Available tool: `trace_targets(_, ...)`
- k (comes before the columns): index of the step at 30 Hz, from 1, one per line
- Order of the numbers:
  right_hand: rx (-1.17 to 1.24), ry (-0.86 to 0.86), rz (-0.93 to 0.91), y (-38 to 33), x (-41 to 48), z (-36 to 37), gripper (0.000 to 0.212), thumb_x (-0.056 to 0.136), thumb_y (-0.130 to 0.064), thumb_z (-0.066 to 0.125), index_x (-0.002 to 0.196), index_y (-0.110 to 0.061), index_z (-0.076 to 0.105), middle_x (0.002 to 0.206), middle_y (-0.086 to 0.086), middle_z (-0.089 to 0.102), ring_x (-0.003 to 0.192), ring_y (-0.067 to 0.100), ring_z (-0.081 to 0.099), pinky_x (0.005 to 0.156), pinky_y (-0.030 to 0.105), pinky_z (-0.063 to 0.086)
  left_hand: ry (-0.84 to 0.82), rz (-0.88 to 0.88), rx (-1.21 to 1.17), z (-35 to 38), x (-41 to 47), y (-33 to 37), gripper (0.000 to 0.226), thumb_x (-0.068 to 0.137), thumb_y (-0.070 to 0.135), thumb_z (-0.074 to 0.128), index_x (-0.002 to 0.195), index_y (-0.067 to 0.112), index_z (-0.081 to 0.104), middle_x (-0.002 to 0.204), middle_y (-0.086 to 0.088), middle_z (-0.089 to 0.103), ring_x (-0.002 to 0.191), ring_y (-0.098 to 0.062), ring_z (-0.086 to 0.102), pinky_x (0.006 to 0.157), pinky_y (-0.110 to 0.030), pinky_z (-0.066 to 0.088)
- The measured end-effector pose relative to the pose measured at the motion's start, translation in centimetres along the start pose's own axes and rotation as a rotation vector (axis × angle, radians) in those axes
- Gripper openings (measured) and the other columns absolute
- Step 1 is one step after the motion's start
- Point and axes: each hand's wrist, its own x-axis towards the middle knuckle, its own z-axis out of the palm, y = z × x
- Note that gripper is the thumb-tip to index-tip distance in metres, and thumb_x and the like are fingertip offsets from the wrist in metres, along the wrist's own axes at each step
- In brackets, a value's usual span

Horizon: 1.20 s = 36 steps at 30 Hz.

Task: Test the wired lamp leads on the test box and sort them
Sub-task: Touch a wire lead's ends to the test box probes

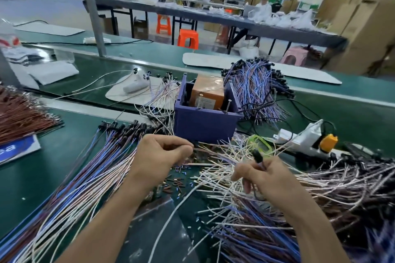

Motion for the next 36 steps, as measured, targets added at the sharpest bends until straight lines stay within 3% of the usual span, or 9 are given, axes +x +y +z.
trace_targets(2, -0.114, 0.165, -0.033, -0.1, -0.3, 0.3, 0.049, 0.082, -0.067, 0.064, 0.08, -0.021, 0.081, 0.082, 0.007, 0.077, 0.079, 0.034, 0.068, 0.077, 0.047, 0.055, -0.051, -0.029, 0.032, -0.2, 0.1, -0.2, 0.019, 0.08, 0.016, 0.086, 0.077, 0.035, 0.083, 0.066, 0.0, 0.075, 0.056, -0.007, 0.062, 0.056, -0.021, 0.05)
trace_targets(4, -0.061, 0.302, -0.092, -0.6, -0.6, 0.1, 0.054, 0.073, -0.076, 0.057, 0.084, -0.029, 0.081, 0.085, 0.004, 0.077, 0.082, 0.023, 0.07, 0.075, 0.058, 0.054, -0.134, -0.024, 0.111, -0.5, 0.1, -0.2, 0.02, 0.08, 0.019, 0.087, 0.077, 0.039, 0.083, 0.069, 0.006, 0.077, 0.059, -0.003, 0.065, 0.057, -0.017, 0.049)
trace_targets(6, -0.067, 0.265, -0.138, -1.4, -0.6, 0.4, 0.046, 0.078, -0.073, 0.053, 0.087, -0.036, 0.079, 0.081, -0.002, 0.075, 0.073, 0.014, 0.067, 0.066, 0.05, 0.052, -0.222, -0.004, 0.153, -0.3, -0.1, 0.1, 0.017, 0.079, 0.025, 0.085, 0.077, 0.042, 0.082, 0.072, 0.01, 0.077, 0.062, -0.003, 0.068, 0.058, -0.017, 0.052)
trace_targets(10, -0.122, -0.011, -0.14, -2.3, 0.4, 3.2, 0.033, 0.099, -0.045, 0.061, 0.086, -0.019, 0.076, 0.08, 0.01, 0.073, 0.073, 0.031, 0.066, 0.065, 0.049, 0.052, -0.282, -0.004, 0.064, 1.2, -0.7, 0.7, 0.01, 0.069, 0.037, 0.082, 0.077, 0.034, 0.084, 0.066, 0.002, 0.075, 0.056, -0.007, 0.065, 0.054, -0.021, 0.05)
trace_targets(15, -0.144, -0.02, -0.102, -1.5, 0.9, 5.5, 0.021, 0.092, -0.028, 0.07, 0.075, -0.017, 0.075, 0.055, -0.007, 0.066, 0.043, 0.002, 0.045, 0.045, 0.017, 0.033, -0.135, -0.087, -0.071, 1.6, -0.8, 0.4, 0.018, 0.071, 0.009, 0.09, 0.076, 0.025, 0.083, 0.069, -0.007, 0.077, 0.061, -0.019, 0.074, 0.064, -0.037, 0.063)
trace_targets(20, 0.15, 0.07, -0.032, -0.8, 1.1, 5.5, 0.028, 0.092, -0.02, 0.07, 0.076, 0.003, 0.07, 0.051, 0.004, 0.047, 0.048, 0.015, 0.035, 0.048, 0.028, 0.029, -0.161, -0.188, -0.193, 1.5, -0.5, 0.3, 0.01, 0.077, 0.005, 0.085, 0.076, 0.014, 0.083, 0.07, -0.015, 0.076, 0.057, -0.018, 0.071, 0.055, -0.023, 0.057)
trace_targets(24, 0.29, 0.037, -0.008, -0.7, 1.1, 5.3, 0.022, 0.093, -0.01, 0.068, 0.076, 0.005, 0.074, 0.048, 0.0, 0.042, 0.039, 0.006, 0.029, 0.041, 0.013, 0.025, -0.18, -0.272, -0.326, 1.7, -0.7, 0.4, 0.003, 0.078, 0.015, 0.084, 0.076, 0.012, 0.082, 0.076, -0.016, 0.077, 0.06, -0.017, 0.07, 0.054, -0.021, 0.053)
trace_targets(30, 0.372, 0.039, -0.015, -0.6, 1.4, 5.8, 0.021, 0.094, -0.004, 0.066, 0.077, 0.003, 0.076, 0.048, 0.001, 0.045, 0.04, 0.005, 0.033, 0.041, 0.012, 0.027, -0.161, -0.396, -0.547, 2.6, -0.7, 0.0, 0.016, 0.067, 0.03, 0.078, 0.069, 0.015, 0.08, 0.077, -0.011, 0.077, 0.057, -0.01, 0.068, 0.051, -0.016, 0.051)
trace_targets(36, 0.468, 0.062, 0.003, -0.4, 1.2, 5.2, 0.027, 0.095, -0.004, 0.064, 0.072, -0.003, 0.076, 0.049, 0.006, 0.049, 0.041, 0.01, 0.036, 0.041, 0.015, 0.03, 0.083, -0.423, -0.684, 1.1, 0.2, 0.0, 0.019, 0.073, 0.03, 0.072, 0.074, 0.012, 0.08, 0.083, -0.01, 0.079, 0.062, -0.012, 0.071, 0.052, -0.018, 0.054)
